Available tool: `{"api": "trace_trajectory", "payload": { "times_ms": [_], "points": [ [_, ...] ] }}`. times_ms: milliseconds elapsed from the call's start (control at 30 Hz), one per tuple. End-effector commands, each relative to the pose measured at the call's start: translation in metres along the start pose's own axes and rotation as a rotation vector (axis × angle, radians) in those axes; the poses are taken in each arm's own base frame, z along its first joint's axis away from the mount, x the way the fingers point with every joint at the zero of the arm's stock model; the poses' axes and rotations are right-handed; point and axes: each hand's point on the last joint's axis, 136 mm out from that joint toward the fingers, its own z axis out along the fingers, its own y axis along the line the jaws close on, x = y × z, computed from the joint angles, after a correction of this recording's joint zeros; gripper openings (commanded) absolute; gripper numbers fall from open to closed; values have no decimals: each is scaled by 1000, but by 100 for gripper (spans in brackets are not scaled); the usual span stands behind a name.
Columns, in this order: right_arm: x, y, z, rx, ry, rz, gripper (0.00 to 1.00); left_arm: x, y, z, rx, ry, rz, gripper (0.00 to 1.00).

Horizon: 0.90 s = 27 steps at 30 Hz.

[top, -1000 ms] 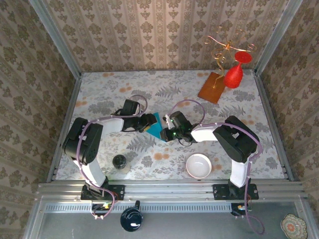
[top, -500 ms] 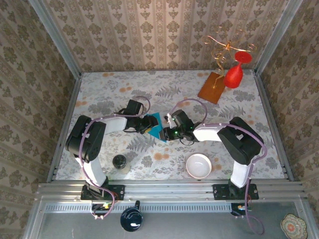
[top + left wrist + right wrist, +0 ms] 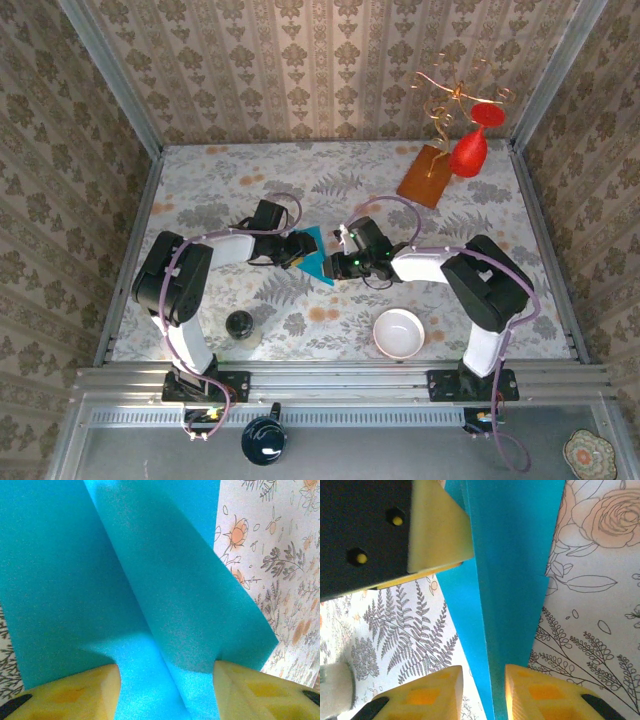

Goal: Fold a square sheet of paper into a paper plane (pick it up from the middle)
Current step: Fourth fold the wing at the center of the table.

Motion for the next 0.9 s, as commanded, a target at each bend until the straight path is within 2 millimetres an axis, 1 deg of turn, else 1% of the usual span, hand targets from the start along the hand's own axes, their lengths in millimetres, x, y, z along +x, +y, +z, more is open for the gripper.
{"api": "trace_trajectory", "payload": {
  "times_ms": [0,67,333,500,633,767,867],
  "points": [
    [0,4,5,-25,34,13,29,14,30,8,-105,45,-36,54],
    [0,4,7,-30,38,11,27,14,30,9,-106,46,-36,54],
    [-3,3,17,-30,45,-2,25,16,30,9,-99,47,-40,52],
    [-6,3,21,-33,45,-6,21,17,31,8,-97,47,-41,51],
    [-3,1,22,-31,53,-3,17,17,30,7,-93,44,-41,50],
    [4,-2,23,-27,71,2,14,13,23,1,-79,27,-34,51],
    [8,-4,24,-27,85,7,13,8,12,-7,-57,0,-19,52]
  ]
}}
